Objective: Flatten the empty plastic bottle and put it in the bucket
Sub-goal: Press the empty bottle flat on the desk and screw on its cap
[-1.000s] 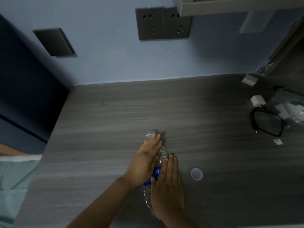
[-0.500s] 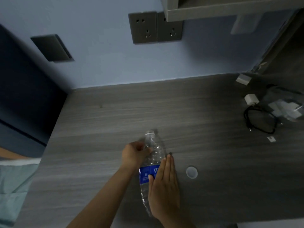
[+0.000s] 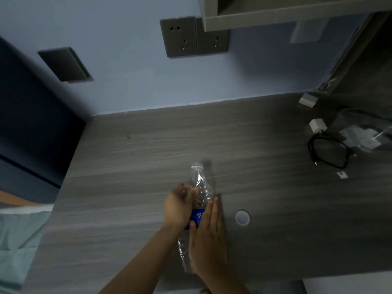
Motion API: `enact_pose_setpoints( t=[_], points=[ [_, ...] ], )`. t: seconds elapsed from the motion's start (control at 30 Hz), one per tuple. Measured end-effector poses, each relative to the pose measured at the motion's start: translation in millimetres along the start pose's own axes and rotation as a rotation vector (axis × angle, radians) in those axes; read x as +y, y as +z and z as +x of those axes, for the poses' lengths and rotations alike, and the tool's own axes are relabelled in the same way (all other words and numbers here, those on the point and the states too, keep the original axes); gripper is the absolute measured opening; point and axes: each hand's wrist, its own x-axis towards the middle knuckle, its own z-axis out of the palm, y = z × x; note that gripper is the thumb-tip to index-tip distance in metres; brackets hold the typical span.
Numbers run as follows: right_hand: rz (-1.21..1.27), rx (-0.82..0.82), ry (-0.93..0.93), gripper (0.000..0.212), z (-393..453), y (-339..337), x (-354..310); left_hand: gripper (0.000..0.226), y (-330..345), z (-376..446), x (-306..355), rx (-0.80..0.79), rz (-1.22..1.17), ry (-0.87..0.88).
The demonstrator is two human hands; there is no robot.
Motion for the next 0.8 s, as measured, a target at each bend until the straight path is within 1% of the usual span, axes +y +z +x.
enact_pose_setpoints(
  t=[0.03, 0.07, 0.13, 0.17, 0.27, 0.3, 0.37, 0.4, 0.43, 0.5, 0.53, 0.6, 0.7, 0.73, 0.8],
  points=[
    [0.063, -0.040, -0.003, 0.064, 1, -2, 3, 0.014, -2, 1, 3, 0.001, -0.018, 0.014],
    [0.101, -0.046, -0.018, 0.062, 1, -6, 7, 0.015, -5, 3, 5, -0.001, -0.020, 0.029],
    [0.125, -0.020, -0.051, 0.057, 5, -23, 16, 0.019, -12, 8, 8, -0.031, 0.010, 0.044],
    [0.088, 0.007, -0.065, 0.054, 7, -34, 23, 0.019, -15, 10, 9, -0.057, 0.024, 0.036],
    [-0.086, 0.171, -0.076, 0.047, 17, -64, 52, 0.017, -25, 10, 12, -0.151, 0.031, 0.006],
    [-0.136, 0.177, -0.067, 0.049, 19, -73, 62, 0.016, -27, 8, 13, -0.179, 0.056, 0.013],
    [-0.208, 0.062, -0.013, 0.054, 20, -83, 78, 0.016, -28, 5, 16, -0.232, 0.136, 0.052],
    [-0.223, 0.006, 0.003, 0.052, 19, -85, 85, 0.017, -28, 3, 19, -0.254, 0.172, 0.068],
    [-0.228, -0.015, -0.006, 0.045, 18, -85, 89, 0.016, -28, 0, 22, -0.272, 0.189, 0.072],
    [-0.224, -0.001, -0.053, 0.029, 16, -85, 94, 0.014, -28, -3, 25, -0.295, 0.197, 0.068],
    [-0.213, 0.004, -0.063, 0.025, 16, -85, 94, 0.013, -28, -5, 27, -0.300, 0.215, 0.073],
    [-0.162, 0.005, -0.049, 0.024, 17, -85, 95, 0.013, -28, -9, 28, -0.300, 0.240, 0.085],
    [-0.031, 0.021, 0.041, 0.026, 22, -87, 92, 0.010, -27, -14, 33, -0.331, 0.234, 0.100],
    [0.086, 0.020, 0.078, 0.026, 24, -88, 89, 0.005, -27, -16, 34, -0.359, 0.214, 0.100],
    [0.452, -0.030, 0.169, 0.028, 25, -88, 84, 0.005, -26, -19, 35, -0.398, 0.235, 0.131]
  ],
)
